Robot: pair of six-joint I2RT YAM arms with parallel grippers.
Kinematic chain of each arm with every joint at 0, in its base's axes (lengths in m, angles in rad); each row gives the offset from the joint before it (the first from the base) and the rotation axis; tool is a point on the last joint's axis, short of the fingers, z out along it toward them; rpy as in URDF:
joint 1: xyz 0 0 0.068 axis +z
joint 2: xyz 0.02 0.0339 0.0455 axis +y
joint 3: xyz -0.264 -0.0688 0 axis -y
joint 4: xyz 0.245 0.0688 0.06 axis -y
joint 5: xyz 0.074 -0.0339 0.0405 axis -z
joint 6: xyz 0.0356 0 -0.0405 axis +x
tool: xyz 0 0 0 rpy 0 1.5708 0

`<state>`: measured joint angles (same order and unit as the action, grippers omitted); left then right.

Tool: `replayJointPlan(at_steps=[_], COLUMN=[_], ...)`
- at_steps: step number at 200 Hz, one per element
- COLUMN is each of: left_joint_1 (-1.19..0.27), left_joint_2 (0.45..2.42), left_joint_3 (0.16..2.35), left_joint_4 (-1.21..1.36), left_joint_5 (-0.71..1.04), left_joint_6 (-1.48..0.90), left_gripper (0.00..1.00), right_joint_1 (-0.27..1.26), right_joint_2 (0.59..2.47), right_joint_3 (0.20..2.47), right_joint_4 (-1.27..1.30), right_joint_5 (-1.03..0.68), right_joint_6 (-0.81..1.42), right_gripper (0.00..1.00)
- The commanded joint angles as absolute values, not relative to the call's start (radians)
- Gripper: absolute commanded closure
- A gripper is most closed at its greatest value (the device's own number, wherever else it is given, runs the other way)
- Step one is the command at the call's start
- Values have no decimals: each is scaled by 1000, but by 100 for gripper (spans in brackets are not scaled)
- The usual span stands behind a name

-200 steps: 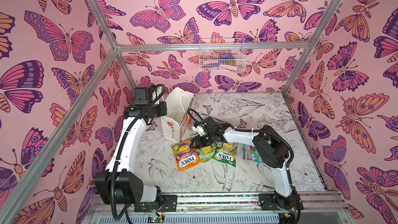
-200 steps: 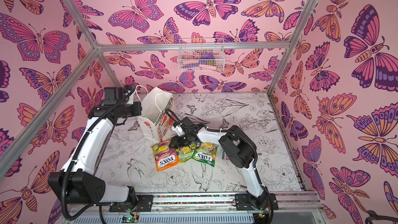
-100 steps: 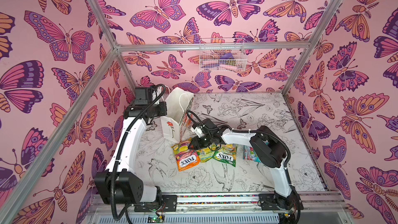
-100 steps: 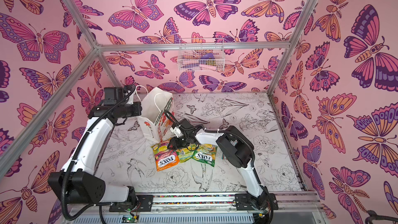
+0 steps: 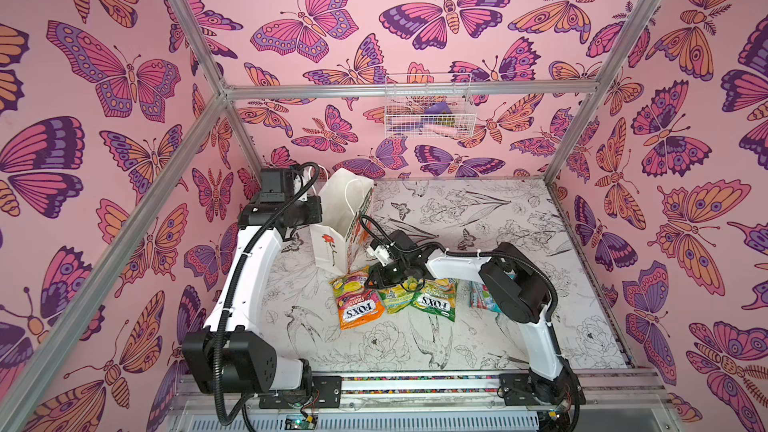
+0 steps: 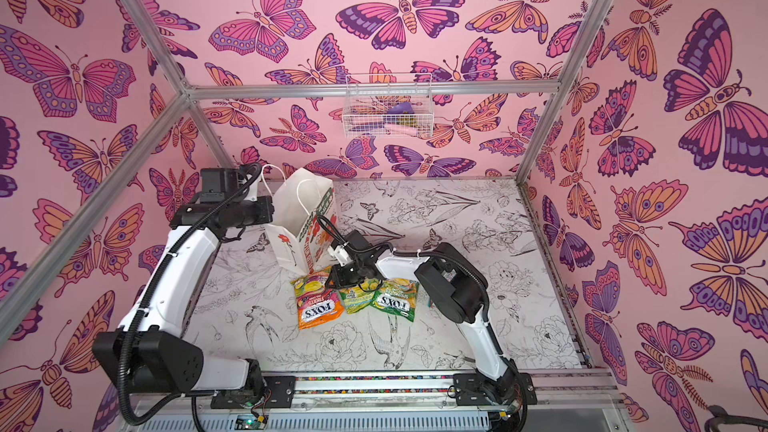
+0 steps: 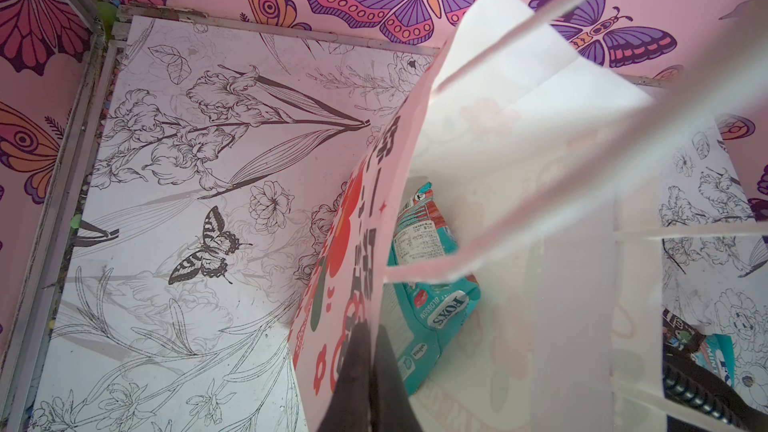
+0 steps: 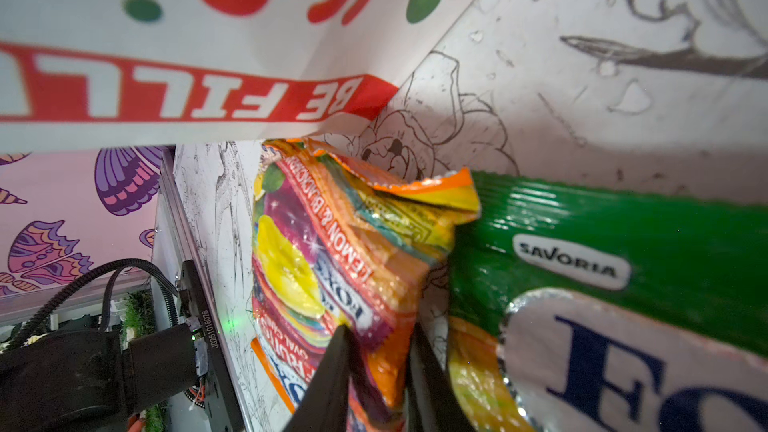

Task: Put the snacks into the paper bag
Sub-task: 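Lower the right gripper and close it on the orange Fox's Fruits bag, then lift the orange Fox's bag with the right gripper off the table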

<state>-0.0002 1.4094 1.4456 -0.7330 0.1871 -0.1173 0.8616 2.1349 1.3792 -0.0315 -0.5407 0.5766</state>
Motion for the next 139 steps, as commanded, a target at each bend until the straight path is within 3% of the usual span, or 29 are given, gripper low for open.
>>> replayJointPlan(at_steps=[1,87,139], left_joint_1=[5,6,5], left_joint_2=[1407,1407,1407], left_joint_3=[1434,1434,1436], left_joint_4=[-727,-726,-726], left_joint_5=[198,202,204], left_joint_6=[-129,-129,-129], left_gripper=[100,100,100], right_joint_1=[872,872,873], right_joint_2=[2148,2098,2031], right_joint_3=[1374,1352,1311], right_joint_4=[-15,-7,25], right_joint_5=[-542,-546,-561], right_joint_6=[583,592,615], right_gripper=[78,98,100])
